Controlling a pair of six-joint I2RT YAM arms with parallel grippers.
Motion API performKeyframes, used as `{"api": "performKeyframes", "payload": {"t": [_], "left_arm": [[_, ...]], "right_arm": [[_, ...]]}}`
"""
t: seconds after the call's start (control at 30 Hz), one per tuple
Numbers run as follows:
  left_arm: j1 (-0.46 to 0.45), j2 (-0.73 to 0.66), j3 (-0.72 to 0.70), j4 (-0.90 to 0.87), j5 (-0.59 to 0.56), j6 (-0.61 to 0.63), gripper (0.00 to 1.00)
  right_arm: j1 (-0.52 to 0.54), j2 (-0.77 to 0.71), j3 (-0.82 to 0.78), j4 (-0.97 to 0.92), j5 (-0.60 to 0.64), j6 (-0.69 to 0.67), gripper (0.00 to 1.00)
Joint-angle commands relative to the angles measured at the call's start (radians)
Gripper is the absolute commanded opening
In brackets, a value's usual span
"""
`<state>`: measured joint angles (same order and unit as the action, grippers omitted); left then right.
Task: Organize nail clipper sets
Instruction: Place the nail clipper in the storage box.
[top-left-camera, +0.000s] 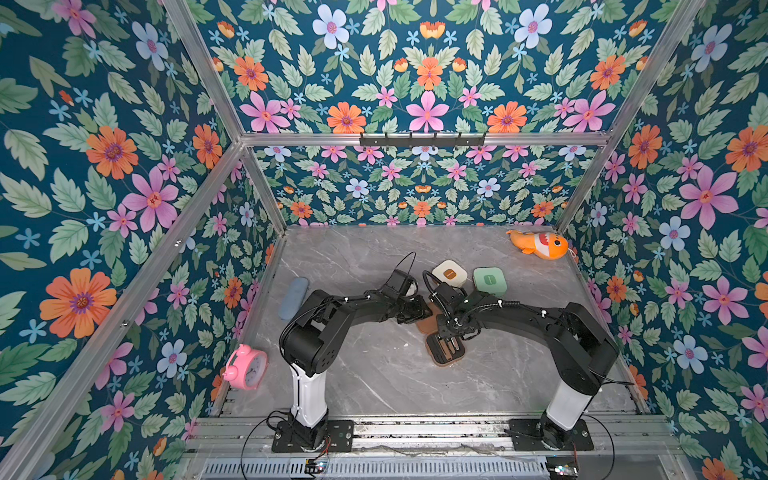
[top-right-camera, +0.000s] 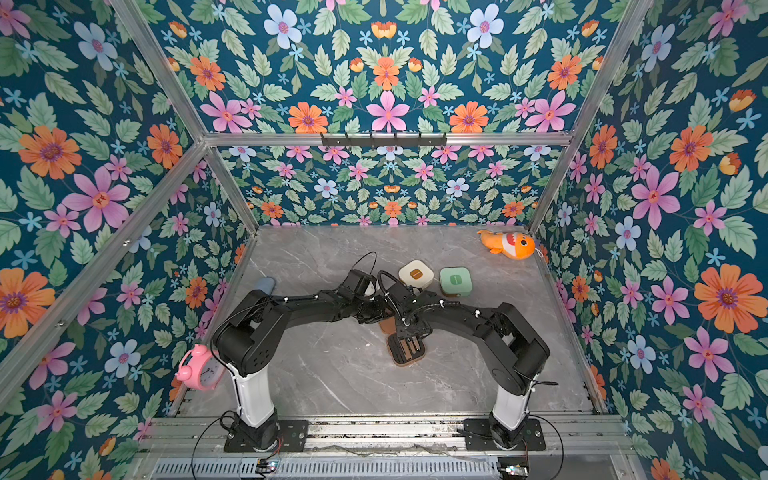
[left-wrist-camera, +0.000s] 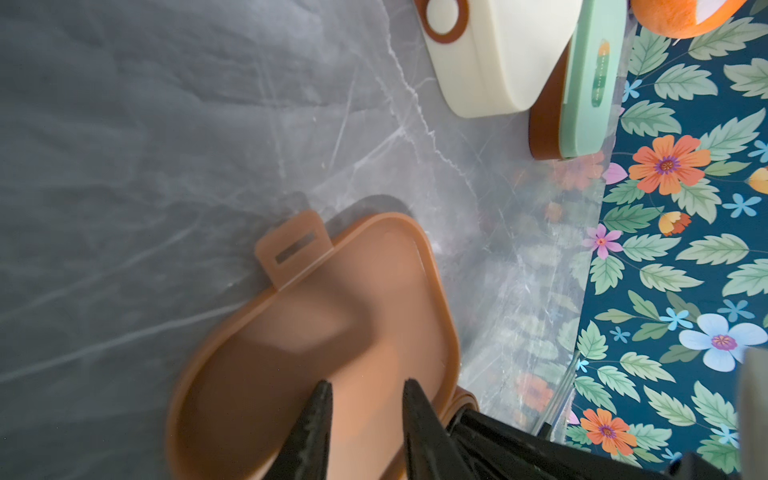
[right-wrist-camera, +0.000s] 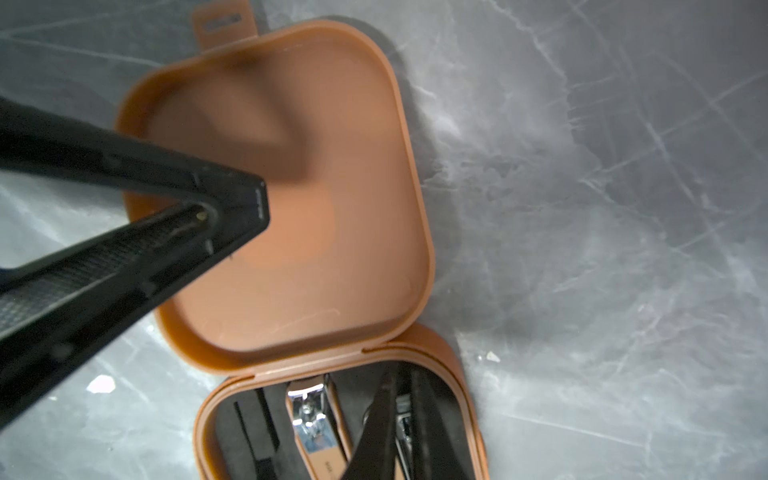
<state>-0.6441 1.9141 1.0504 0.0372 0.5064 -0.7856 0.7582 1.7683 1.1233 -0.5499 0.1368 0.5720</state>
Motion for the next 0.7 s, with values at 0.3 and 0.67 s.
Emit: {"api": "performKeyframes", "payload": {"t": [0.3,0.67], "left_arm": [[-0.002,0.011,-0.006,-0.111,-0.037,0.012,0.32],[-0.001,0.002,0.018,-0.124,-0.03,0.018,0.33]], "right_arm": [[0.001,-0.023,-0.051,0.005,-0.012,0.007,0.09],[0.001,-0.037,-0.029,-0.014,-0.007,0.017,0.11]]}}
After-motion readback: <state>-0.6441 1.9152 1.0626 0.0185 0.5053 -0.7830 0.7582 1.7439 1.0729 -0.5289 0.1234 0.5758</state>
